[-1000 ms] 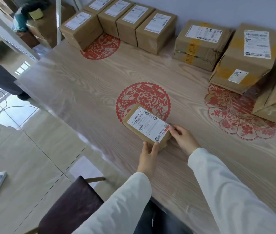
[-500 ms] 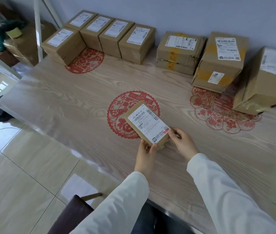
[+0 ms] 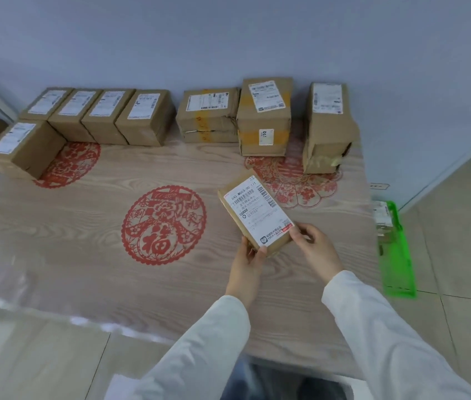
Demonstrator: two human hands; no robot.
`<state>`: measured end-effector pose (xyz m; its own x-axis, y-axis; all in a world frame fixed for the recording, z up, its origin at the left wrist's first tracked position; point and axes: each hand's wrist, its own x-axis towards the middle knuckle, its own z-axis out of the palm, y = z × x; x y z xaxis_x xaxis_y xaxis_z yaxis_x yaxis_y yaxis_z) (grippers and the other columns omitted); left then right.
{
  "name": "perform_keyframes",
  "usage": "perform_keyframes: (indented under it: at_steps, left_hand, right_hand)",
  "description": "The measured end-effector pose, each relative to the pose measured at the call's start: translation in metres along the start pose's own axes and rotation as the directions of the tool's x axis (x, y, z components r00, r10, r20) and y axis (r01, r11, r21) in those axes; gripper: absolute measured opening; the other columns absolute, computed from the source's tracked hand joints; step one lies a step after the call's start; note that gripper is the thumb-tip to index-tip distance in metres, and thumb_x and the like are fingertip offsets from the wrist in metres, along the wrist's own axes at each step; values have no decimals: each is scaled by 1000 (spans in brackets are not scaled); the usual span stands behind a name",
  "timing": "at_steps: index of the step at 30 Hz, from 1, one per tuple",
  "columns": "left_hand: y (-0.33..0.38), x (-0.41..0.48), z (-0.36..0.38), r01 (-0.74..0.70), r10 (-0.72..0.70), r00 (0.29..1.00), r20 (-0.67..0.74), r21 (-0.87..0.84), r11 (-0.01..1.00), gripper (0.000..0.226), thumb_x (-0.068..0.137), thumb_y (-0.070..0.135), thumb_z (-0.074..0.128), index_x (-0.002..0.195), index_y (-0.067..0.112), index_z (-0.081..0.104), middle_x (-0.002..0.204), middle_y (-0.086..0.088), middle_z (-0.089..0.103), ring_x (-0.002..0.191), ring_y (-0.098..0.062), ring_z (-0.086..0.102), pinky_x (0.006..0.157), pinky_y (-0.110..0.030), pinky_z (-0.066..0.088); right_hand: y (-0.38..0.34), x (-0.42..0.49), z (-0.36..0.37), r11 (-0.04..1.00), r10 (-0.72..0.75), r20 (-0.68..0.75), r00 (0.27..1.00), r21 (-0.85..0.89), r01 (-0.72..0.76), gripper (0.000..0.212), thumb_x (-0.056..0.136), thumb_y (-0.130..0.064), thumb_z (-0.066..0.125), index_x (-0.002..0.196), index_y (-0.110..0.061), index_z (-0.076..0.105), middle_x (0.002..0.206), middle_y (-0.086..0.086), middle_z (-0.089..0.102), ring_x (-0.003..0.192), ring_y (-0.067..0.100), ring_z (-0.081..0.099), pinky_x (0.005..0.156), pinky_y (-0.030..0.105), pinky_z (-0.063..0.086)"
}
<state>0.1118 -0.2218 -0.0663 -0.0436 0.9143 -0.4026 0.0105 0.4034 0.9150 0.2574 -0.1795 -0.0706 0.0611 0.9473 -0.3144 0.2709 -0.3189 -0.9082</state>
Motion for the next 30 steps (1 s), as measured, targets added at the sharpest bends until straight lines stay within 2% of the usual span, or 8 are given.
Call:
perform_keyframes:
  at_steps: [4,8,12,15,18,20,24,30]
  left_hand:
    - [4,-16,75,-39,34,996,85,67,997,38,99,20,49,135,29,42,122,19,58,115,2,53,101,-23,41]
    - [-6,-34,159,-70,52,986,158,113,991,41,98,20,50,138,25,43,129,14,58,117,3,53,104,-24,41]
    - [-16,-49,248,-83,43,964,264,141,987,36,99,13,49,132,25,44,123,12,58,106,9,53,87,-1,39]
    - [-21,-57,295,-88,30,943,331,162,983,40,99,14,49,137,21,42,124,13,56,104,15,52,84,0,38]
    - [-25,-60,331,-97,3,920,391,220,971,38,99,15,49,136,21,42,124,13,56,101,20,52,83,1,38]
    - [-28,-57,350,-110,-10,911,411,268,957,43,99,16,49,141,14,40,133,7,54,112,6,53,85,2,37]
    - [-27,-47,380,-126,-35,896,443,328,936,49,99,20,50,145,14,36,136,8,51,120,-3,49,88,0,35]
    - [-17,-19,410,-101,-60,891,449,327,940,50,98,23,50,145,18,35,132,12,51,119,-2,49,96,-13,33]
  right_hand:
    - [24,-20,-78,999,-8,-88,996,48,13,26,94,-26,56,117,-14,61,104,-4,61,98,10,55,67,6,37]
    - [58,-47,-161,993,14,-185,983,118,8,28,93,-25,58,117,-11,62,106,0,64,89,7,58,70,3,40]
    - [95,-74,-242,984,78,-306,949,175,-25,26,93,-24,58,115,-11,62,104,-1,64,93,10,57,73,13,40]
    - [115,-90,-286,978,107,-368,924,208,-31,24,93,-20,59,112,-8,63,102,2,64,90,10,57,70,3,41]
    - [134,-99,-319,964,157,-417,895,263,-46,20,92,-21,61,108,-10,65,102,4,66,87,7,59,74,7,43]
    - [144,-101,-334,956,194,-443,875,287,-66,17,92,-22,61,106,-12,65,104,5,67,89,10,59,79,16,43]
    - [157,-98,-358,942,228,-476,849,327,-70,22,93,-15,58,111,-3,64,102,8,65,81,-1,57,66,0,40]
    - [163,-64,-386,939,248,-479,842,331,-88,22,93,-16,60,111,-5,65,99,3,65,81,-7,55,66,-2,40]
